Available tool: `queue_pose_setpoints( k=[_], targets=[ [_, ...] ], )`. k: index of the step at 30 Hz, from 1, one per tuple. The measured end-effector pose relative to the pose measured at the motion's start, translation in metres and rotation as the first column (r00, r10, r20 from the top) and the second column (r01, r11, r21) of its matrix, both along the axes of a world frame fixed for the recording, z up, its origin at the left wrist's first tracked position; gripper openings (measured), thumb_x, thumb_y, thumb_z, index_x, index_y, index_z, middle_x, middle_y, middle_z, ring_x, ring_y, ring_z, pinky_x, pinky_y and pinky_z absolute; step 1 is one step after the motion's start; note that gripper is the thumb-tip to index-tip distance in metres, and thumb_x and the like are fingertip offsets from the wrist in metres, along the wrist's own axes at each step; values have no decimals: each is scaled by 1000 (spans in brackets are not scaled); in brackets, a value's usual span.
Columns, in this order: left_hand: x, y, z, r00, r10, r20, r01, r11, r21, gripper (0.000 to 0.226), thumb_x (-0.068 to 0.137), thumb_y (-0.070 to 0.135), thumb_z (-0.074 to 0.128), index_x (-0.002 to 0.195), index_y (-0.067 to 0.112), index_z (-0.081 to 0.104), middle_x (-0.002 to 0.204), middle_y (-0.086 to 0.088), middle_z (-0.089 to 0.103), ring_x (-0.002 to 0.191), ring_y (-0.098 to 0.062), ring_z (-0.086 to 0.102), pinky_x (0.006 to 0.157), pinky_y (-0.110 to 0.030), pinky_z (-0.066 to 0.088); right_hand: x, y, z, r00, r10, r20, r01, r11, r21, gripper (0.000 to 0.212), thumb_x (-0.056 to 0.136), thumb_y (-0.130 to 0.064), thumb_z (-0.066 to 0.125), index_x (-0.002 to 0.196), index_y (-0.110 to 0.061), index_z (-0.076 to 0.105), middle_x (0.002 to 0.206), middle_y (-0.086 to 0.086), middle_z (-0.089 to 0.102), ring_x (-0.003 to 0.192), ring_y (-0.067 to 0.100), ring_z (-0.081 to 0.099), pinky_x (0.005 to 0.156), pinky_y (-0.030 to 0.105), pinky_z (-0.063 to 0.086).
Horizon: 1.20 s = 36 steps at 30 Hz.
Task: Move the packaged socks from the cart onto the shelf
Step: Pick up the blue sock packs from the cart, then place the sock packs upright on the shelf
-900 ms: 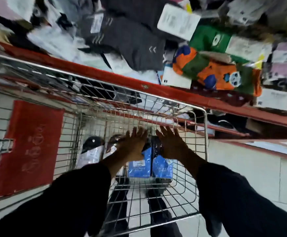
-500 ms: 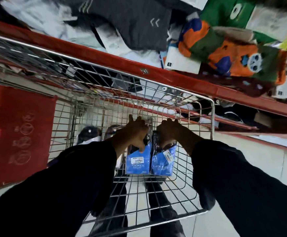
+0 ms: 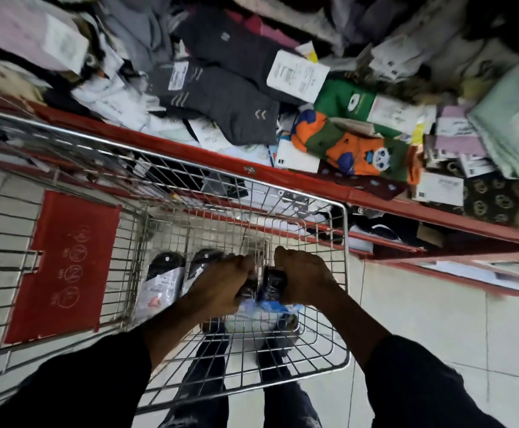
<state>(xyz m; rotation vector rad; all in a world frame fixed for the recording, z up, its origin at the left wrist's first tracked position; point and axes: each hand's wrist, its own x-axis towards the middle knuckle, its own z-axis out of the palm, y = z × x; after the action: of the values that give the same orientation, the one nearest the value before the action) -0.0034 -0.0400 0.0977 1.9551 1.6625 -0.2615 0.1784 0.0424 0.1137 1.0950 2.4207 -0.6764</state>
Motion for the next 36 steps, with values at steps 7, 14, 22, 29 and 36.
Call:
queue_pose_setpoints(
  k=[7, 14, 22, 29, 36],
  targets=[
    [-28, 10, 155, 992, 90, -86, -66, 966, 252, 56, 71, 25, 68, 123, 22, 46, 114, -5, 64, 96, -26, 65, 74, -33, 48, -10, 19, 145, 990, -26, -141, 61, 966, 251, 54, 68, -36, 73, 118, -20, 57, 110, 5, 70, 102, 31, 68, 79, 36, 54],
    [-49, 36, 332, 980, 83, -179, 6, 894, 449, 62, 73, 30, 69, 130, 27, 44, 123, 1, 60, 107, -25, 62, 86, -35, 51, -19, 54, 325, 945, 20, -326, 134, 887, 441, 58, 62, -59, 77, 111, -29, 64, 108, -3, 69, 97, 23, 66, 78, 32, 53],
    [-58, 72, 476, 969, 70, -235, 96, 774, 626, 65, 68, 29, 72, 129, 30, 49, 123, 7, 63, 107, -20, 63, 75, -31, 48, -18, 83, 471, 891, 45, -452, 238, 801, 549, 54, 51, -43, 86, 98, -25, 68, 99, -3, 64, 87, 21, 63, 76, 38, 55],
    [-58, 136, 555, 959, 63, -276, 172, 646, 744, 62, 66, 23, 75, 124, 25, 52, 105, 1, 69, 91, -25, 67, 63, -36, 51, -25, 127, 555, 832, 47, -552, 371, 694, 617, 53, 46, -30, 91, 96, -25, 74, 97, 0, 70, 86, 23, 68, 73, 35, 56],
    [-58, 200, 574, 960, 57, -273, 179, 623, 761, 53, 63, 19, 75, 113, 19, 56, 102, -5, 68, 92, -30, 66, 61, -34, 44, -43, 174, 583, 838, -85, -539, 416, 738, 531, 46, 45, -22, 94, 86, -22, 73, 72, -3, 75, 63, 15, 72, 58, 30, 61]
  ],
)
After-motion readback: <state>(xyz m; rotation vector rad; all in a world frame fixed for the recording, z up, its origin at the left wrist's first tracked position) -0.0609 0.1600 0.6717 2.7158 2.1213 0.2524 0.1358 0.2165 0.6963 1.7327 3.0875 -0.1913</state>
